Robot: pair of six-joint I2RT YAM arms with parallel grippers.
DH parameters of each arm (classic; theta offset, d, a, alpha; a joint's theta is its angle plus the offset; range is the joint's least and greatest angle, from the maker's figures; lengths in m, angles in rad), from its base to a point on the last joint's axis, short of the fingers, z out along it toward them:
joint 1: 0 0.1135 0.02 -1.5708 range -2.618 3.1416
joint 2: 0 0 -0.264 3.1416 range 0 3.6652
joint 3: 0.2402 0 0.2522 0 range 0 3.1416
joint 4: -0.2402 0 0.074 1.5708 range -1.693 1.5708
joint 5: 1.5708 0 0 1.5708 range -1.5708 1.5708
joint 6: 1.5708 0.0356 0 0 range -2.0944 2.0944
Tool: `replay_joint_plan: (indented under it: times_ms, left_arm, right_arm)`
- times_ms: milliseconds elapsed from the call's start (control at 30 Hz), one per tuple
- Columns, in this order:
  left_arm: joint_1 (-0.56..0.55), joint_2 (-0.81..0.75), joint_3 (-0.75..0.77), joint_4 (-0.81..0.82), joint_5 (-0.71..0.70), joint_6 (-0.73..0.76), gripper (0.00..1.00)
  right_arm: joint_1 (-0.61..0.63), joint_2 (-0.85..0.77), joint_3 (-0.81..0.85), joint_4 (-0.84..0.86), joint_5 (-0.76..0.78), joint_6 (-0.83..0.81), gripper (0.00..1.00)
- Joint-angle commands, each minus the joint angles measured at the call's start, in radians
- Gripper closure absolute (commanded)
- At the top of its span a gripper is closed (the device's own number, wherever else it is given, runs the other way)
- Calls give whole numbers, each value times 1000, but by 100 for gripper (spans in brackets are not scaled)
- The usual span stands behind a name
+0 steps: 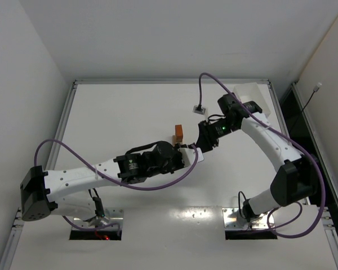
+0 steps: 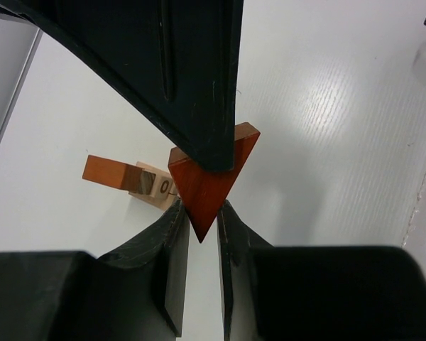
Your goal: Build the wood block tower
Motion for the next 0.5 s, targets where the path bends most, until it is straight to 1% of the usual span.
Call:
replay_joint_plan:
  times_ms: [0, 33, 67, 100, 133, 200, 233, 267, 300, 400, 467]
  left_arm:
    - [-14, -25, 34, 71, -9, -5, 100]
    - [-14, -16, 34, 59, 0, 4, 99]
    - [-14, -15, 45, 47, 9, 17, 92]
    - [-14, -15, 45, 27, 28, 17, 83]
    - [-14, -15, 45, 27, 28, 26, 65]
    - [-14, -15, 45, 18, 28, 26, 51]
    - [-14, -15, 45, 18, 19, 17, 38]
    - [-14, -15, 45, 18, 10, 17, 33]
    - [-14, -25, 45, 18, 0, 8, 31]
    - [-14, -35, 45, 9, -38, -27, 30]
    - [-5, -58, 45, -4, -98, -55, 25]
  right_arm:
    - [20, -24, -3, 15, -35, -24, 85]
    - [20, -24, -3, 15, -35, -33, 89]
    - [20, -24, -3, 15, -35, -34, 97]
    - [29, -24, -3, 15, -26, -34, 100]
    - [30, -34, -3, 15, -17, -34, 100]
    - [30, -34, -3, 24, -17, -34, 100]
    - [30, -34, -3, 24, -6, -34, 100]
    - [30, -43, -3, 33, -6, -24, 100]
    - [30, -43, -3, 33, 3, -24, 100]
    - [20, -54, -23, 52, 12, -11, 100]
    - [11, -54, -33, 78, 23, 17, 100]
